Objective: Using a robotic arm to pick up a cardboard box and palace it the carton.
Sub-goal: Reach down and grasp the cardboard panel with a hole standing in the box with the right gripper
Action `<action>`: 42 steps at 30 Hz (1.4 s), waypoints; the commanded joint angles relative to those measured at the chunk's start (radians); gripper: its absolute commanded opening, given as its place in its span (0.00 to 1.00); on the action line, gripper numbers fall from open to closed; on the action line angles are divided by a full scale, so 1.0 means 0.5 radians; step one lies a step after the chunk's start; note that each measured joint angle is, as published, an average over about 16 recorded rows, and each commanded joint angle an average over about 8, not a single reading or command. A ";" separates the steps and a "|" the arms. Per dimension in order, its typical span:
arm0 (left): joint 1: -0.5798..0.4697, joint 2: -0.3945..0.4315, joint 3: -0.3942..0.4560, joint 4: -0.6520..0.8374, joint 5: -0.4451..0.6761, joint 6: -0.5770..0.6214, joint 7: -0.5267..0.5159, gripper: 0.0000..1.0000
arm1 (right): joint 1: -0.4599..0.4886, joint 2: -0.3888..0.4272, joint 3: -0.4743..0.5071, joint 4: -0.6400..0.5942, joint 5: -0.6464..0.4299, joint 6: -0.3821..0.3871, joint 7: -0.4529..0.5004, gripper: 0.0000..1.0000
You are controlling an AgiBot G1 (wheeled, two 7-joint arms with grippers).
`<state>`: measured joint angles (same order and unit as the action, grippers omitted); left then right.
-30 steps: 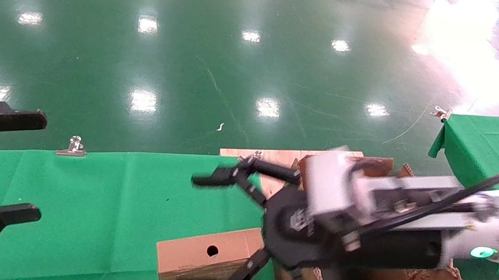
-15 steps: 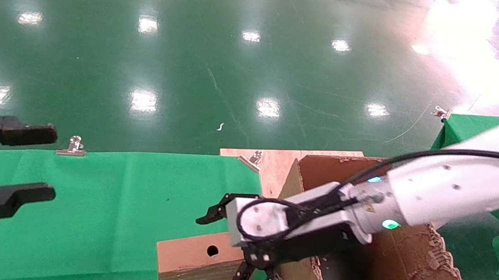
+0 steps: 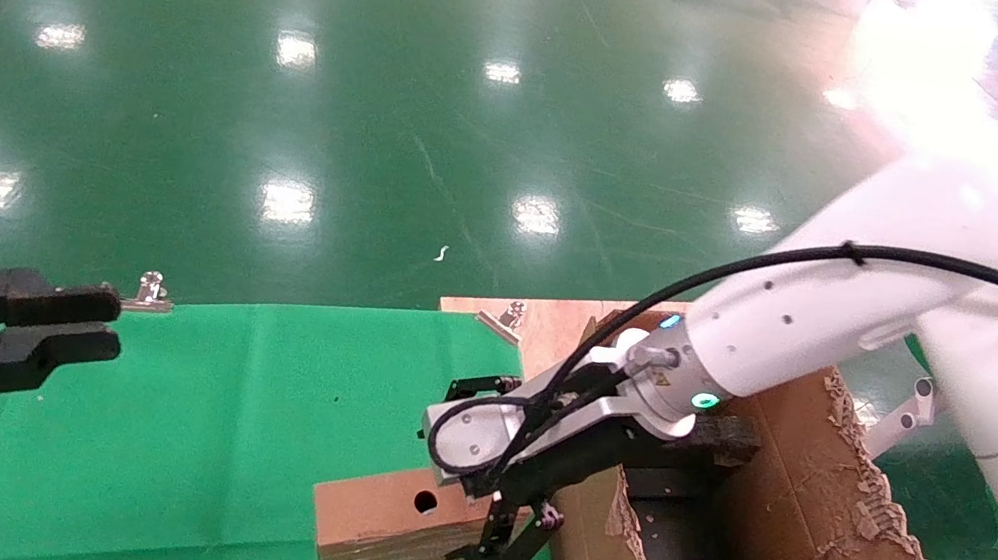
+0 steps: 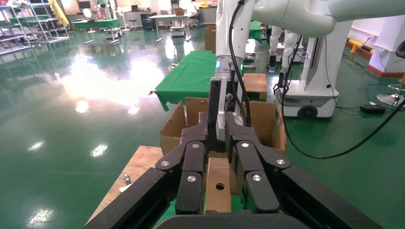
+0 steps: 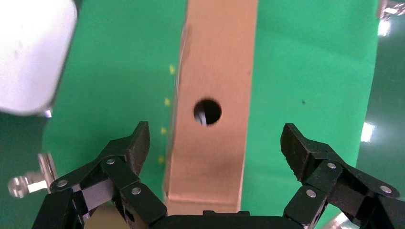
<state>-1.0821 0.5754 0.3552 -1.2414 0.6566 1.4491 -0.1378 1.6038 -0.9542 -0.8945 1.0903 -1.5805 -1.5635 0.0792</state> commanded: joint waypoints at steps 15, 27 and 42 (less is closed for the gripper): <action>0.001 0.000 0.000 0.000 0.000 -0.001 0.000 1.00 | 0.054 -0.084 -0.146 0.054 -0.110 -0.005 -0.014 0.00; 0.001 0.000 0.000 0.000 -0.001 -0.001 0.000 1.00 | 0.045 -0.072 -0.124 0.046 -0.093 0.001 -0.008 0.00; 0.001 0.000 0.000 0.001 -0.001 -0.001 0.000 1.00 | 0.042 -0.067 -0.114 0.043 -0.085 0.003 -0.003 0.00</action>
<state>-1.0819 0.5753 0.3551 -1.2411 0.6563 1.4488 -0.1377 1.6249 -0.9877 -0.9519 1.1119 -1.6230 -1.5619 0.0776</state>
